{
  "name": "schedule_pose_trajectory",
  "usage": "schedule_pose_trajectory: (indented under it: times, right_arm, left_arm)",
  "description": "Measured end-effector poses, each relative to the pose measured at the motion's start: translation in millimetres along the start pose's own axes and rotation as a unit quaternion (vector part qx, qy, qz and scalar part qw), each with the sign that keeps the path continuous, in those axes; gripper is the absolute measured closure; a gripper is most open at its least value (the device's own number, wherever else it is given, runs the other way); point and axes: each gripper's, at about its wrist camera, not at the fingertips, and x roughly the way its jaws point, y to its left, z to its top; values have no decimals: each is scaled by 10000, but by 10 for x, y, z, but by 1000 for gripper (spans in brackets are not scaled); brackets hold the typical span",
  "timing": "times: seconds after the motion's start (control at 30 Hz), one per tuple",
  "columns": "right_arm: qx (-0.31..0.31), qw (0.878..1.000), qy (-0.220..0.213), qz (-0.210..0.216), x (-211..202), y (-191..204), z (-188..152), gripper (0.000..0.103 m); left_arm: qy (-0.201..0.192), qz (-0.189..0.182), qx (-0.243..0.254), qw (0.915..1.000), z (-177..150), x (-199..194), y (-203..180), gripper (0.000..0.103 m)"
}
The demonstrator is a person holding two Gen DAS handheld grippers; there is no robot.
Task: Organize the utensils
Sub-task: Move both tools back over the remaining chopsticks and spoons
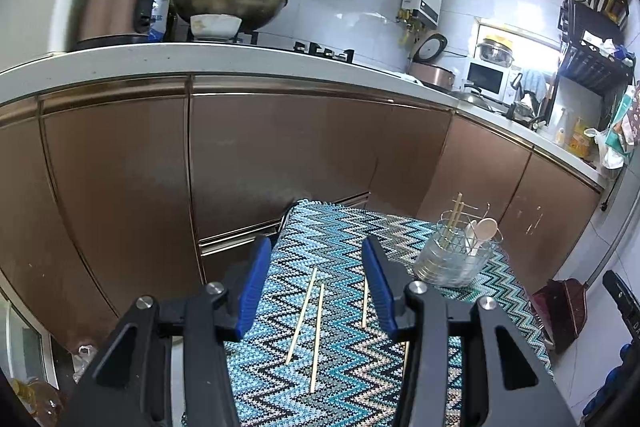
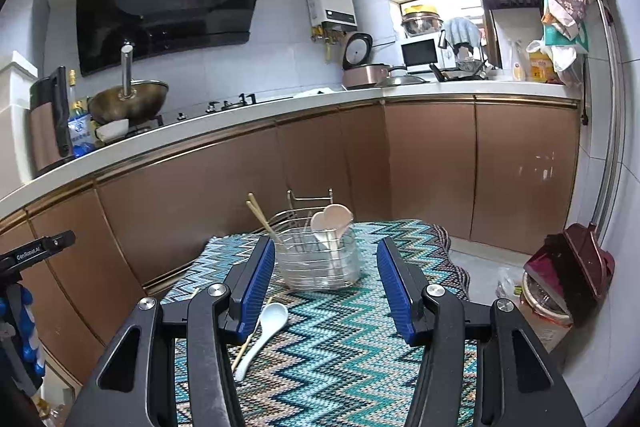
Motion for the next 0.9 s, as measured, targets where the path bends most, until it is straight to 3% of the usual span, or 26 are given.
schedule_pose_trajectory:
  times: [0.43, 0.9]
  right_arm:
    - [168, 9998, -39, -21, -143, -140, -79, 50]
    - [384, 9980, 498, -19, 310, -345, -298, 50]
  left_arm:
    - [230, -79, 95, 9997, -106, 51, -108, 58]
    - [927, -84, 283, 9953, -345, 622, -263, 58]
